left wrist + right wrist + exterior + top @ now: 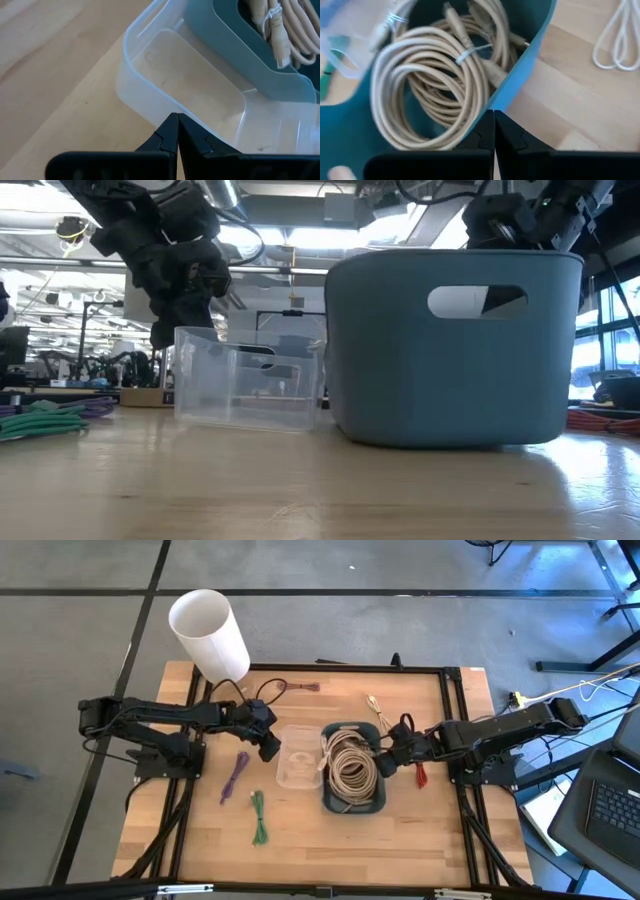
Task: Pick & Place USB Port
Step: Adjust the bins on the table, then put the red charger cable into the white transparent bin
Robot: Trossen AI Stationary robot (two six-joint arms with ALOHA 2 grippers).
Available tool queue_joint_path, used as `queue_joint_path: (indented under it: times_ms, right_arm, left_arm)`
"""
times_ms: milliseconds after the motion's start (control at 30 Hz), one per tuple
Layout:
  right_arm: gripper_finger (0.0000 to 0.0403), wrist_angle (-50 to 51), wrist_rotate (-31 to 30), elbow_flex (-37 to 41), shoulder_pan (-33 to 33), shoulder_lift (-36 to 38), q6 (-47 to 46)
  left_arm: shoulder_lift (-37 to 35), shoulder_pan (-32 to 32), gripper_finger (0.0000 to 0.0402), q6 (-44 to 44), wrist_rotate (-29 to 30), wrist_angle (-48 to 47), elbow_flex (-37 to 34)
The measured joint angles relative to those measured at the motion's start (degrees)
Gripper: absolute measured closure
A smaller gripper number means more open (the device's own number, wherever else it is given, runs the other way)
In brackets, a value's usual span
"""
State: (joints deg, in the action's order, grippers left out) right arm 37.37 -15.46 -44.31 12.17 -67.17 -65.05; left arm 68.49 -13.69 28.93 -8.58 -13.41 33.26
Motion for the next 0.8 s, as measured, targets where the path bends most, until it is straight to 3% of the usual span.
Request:
queue_joint_path:
  times_ms: [300, 567, 800]
  right_arm:
    - [0.0403, 7.29, 0.28, -0.07, -0.81, 0.01, 0.63]
    - [0.0403, 16.78, 0.46, -0.07, -0.85, 0.68, 0.75]
    - [0.0403, 25.41, -1.07, -0.07, -2.99, 1.9, 4.05]
  left_arm:
    - [0.0, 3.24, 0.04, 0.35, -0.03, -3.72, 0.08]
    - [-0.01, 3.47, 0.04, -0.6, 0.15, -17.92, 0.09]
    - [-1.0, 3.43, 0.04, 3.1, 7.47, -26.0, 0.07]
